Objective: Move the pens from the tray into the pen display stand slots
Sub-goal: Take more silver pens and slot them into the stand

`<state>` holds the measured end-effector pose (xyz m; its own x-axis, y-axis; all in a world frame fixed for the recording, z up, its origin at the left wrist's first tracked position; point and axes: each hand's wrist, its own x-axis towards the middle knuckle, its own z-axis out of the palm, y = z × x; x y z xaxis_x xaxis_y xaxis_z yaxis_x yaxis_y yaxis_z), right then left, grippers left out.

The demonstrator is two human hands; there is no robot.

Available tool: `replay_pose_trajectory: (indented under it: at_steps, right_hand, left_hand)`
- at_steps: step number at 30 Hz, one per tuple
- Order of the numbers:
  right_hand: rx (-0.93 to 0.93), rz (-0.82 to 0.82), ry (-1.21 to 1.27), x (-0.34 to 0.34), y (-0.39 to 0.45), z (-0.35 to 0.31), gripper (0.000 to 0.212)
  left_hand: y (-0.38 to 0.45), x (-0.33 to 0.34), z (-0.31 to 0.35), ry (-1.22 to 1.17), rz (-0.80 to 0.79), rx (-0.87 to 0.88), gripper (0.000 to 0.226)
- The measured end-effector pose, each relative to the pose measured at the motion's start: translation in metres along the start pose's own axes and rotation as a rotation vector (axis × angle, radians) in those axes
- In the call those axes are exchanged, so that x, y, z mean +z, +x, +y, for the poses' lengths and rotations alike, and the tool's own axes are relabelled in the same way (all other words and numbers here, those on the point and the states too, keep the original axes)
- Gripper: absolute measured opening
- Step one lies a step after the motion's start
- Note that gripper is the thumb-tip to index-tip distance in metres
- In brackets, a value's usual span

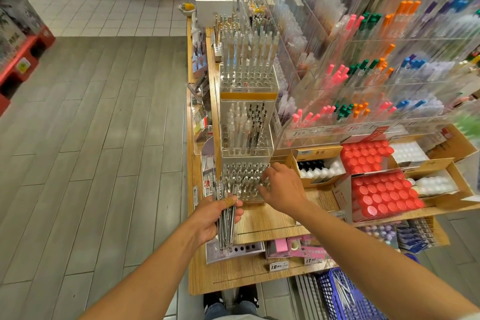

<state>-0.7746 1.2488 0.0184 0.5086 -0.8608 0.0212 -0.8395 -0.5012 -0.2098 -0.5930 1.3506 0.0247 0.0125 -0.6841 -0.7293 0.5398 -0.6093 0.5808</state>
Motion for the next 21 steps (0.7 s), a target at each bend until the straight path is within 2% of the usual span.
replay_pose_trajectory:
  at_steps: [2, 3, 7, 10, 13, 16, 19, 21]
  right_hand:
    - [0.100, -0.025, 0.254, -0.004, 0.001, -0.009, 0.023]
    - [0.137, -0.091, 0.413, -0.008, 0.003, -0.014, 0.025]
    - [0.256, -0.468, 0.954, -0.015, 0.006, -0.030, 0.033]
    - [0.349, -0.520, 1.280, -0.018, 0.004, -0.035, 0.019]
    - [0.365, -0.451, 1.404, -0.020, 0.005, -0.034, 0.011]
    - [0.388, -0.263, 1.428, -0.026, 0.009, -0.027, 0.010]
    - [0.317, -0.005, 1.200, -0.032, 0.015, -0.017, 0.002]
    - [0.228, 0.075, 1.003, -0.034, 0.018, -0.011, 0.007]
  left_hand:
    - [0.000, 0.000, 0.001, 0.004, -0.003, 0.008, 0.034]
    - [0.000, 0.001, 0.001, 0.007, -0.005, 0.010, 0.035]
    - [-0.004, 0.004, 0.002, 0.005, -0.049, 0.021, 0.041]
    - [-0.006, 0.005, 0.004, -0.021, -0.055, 0.020, 0.043]
    - [-0.008, 0.004, 0.006, -0.034, -0.063, 0.014, 0.037]
    - [-0.007, 0.001, 0.005, -0.045, -0.016, 0.003, 0.022]
    - [-0.002, -0.005, 0.002, -0.061, 0.033, -0.019, 0.018]
    - [0.002, -0.009, 0.000, -0.084, 0.044, -0.038, 0.020]
